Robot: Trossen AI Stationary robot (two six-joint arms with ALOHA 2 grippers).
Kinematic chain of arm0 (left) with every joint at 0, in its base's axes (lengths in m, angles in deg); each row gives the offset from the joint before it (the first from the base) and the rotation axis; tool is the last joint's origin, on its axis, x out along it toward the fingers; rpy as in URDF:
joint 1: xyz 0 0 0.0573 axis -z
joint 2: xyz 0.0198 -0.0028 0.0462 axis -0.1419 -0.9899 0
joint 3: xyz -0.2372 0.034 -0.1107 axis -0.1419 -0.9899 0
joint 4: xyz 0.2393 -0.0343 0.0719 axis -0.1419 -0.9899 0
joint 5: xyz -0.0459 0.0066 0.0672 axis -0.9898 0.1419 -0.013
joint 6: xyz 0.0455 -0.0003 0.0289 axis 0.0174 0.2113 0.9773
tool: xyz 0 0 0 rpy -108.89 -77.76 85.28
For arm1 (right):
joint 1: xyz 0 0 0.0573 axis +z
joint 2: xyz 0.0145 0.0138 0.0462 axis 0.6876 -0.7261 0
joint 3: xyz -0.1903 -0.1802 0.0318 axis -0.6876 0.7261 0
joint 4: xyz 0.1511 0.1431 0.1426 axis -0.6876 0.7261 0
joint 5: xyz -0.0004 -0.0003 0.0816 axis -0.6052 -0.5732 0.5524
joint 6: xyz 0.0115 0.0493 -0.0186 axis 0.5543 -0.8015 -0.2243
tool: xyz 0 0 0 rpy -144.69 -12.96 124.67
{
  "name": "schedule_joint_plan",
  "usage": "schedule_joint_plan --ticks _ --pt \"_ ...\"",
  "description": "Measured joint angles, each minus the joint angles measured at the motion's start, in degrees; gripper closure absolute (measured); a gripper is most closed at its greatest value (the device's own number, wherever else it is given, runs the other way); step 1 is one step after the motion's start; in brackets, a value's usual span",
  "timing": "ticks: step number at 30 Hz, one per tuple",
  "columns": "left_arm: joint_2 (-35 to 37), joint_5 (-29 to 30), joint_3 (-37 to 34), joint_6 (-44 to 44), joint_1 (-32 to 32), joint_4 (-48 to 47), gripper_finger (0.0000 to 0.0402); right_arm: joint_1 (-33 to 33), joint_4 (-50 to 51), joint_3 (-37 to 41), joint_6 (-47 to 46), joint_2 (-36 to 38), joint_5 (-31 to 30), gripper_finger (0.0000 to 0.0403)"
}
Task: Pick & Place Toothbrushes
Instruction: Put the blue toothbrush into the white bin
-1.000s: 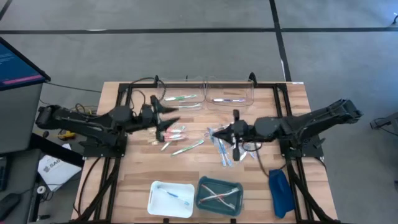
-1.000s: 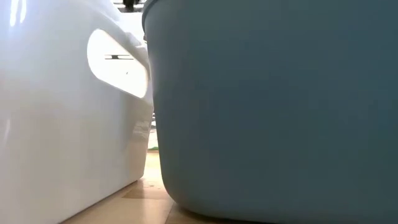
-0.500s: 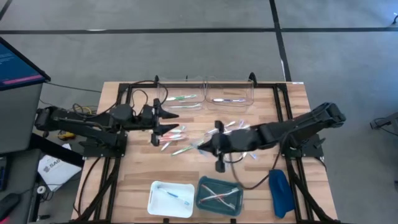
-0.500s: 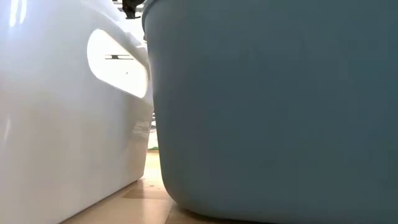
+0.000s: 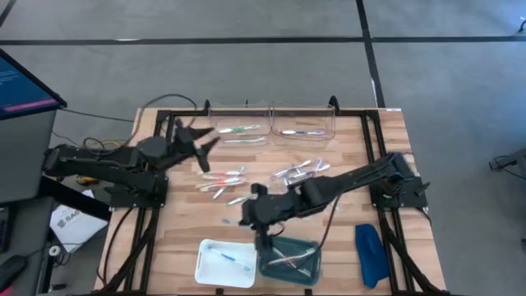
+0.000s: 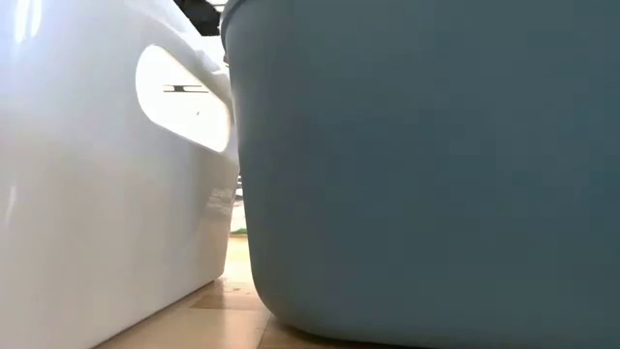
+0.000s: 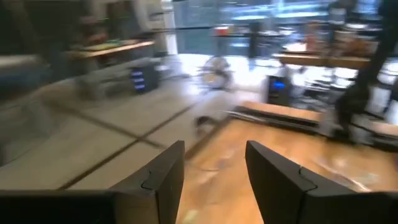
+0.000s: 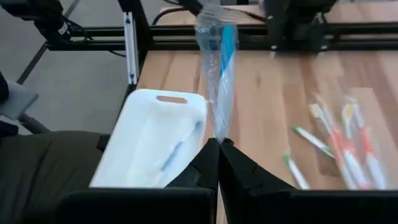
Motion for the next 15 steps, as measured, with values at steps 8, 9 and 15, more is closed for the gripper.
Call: schedule_joint_plan --ticks 8,9,15 --pt "8.6 3.5 -0.1 -7.1 2.3 -9.2 0.0238 -0.5 11.1 -18.3 -6.3 -12.8 0.1 0.0403" --pt "9.1 3.6 -0.1 -7.2 2.9 -9.6 0.0238 -0.5 11.2 -19.8 -7.0 -14.0 0.2 0.0403" --pt "9.4 3.6 -0.1 -9.0 5.2 -9.7 0.0238 -0.3 8.8 -24.8 -10.7 -20.4 2.4 0.0403"
